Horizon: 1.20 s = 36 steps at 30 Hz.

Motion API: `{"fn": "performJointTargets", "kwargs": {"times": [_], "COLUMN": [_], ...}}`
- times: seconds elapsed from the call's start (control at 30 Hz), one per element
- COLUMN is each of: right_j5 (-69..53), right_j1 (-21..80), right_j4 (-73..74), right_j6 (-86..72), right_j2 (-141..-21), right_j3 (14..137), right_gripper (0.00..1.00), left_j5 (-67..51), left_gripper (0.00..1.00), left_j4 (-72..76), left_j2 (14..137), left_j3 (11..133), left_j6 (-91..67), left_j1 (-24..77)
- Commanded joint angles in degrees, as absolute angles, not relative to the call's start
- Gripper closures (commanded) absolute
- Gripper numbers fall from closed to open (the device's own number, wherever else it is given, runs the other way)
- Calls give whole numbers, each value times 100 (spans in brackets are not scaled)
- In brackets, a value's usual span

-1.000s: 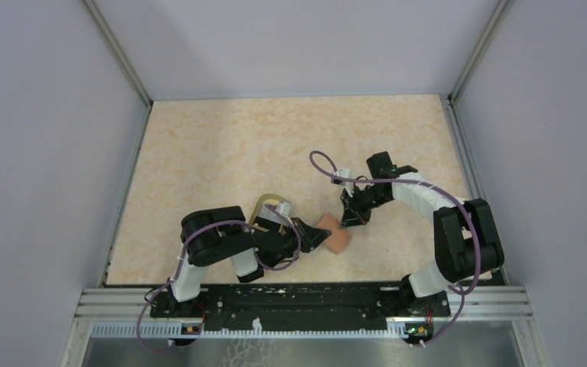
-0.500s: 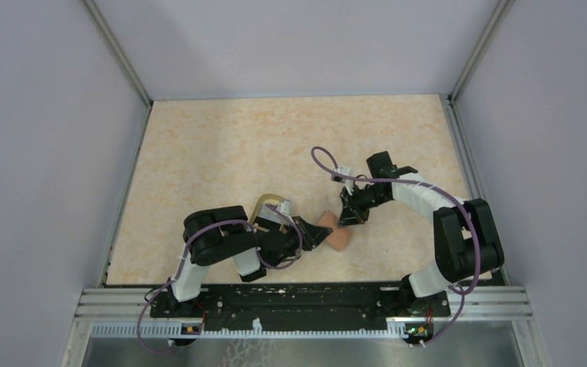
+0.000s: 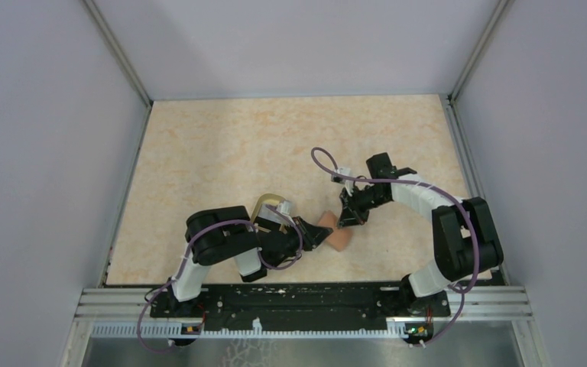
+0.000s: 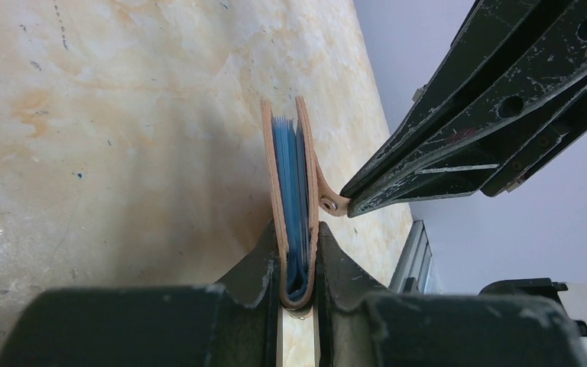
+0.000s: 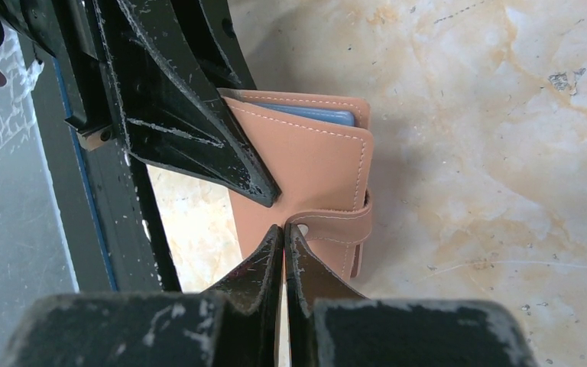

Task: Put the credit cards into the card holder
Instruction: Close the card holder at the center of the board.

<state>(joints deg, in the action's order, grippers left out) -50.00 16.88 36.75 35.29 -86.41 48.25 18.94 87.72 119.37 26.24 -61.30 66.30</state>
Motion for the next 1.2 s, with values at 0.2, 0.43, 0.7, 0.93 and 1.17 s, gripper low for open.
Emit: {"fn": "performJointTargets", "kwargs": {"times": [0.2,0.43,0.7,0.93,1.17], "right_j5": [-4981,-4895,-4825,-4847,-4761], "right_j1": [1880,1915,2005,2039,2039], "right_j4": [3645,3601,3562,3536,3437], "right_j6": [3472,3448,3419,3386,3287], "right_j2": [-8750,-8753,-8788,-8797,-8662], "right_j3": [4789,4773,4777,4799,4819], "right_gripper": [100,100,100,100,100], "left_j5": [2066,2048,2009,1963,1929], "left_gripper": [100,100,100,100,100], "left_j4": [9369,9378,9401,9384,9410], "left_j2": [12041,12042,12078,12100,12118], "left_j3": [2723,2733,2777,2829,2830], "left_j6": [-6147,-6140,-6152,-6150,-6176], "left_j1": [6653,6653,6653,6653,6653]}}
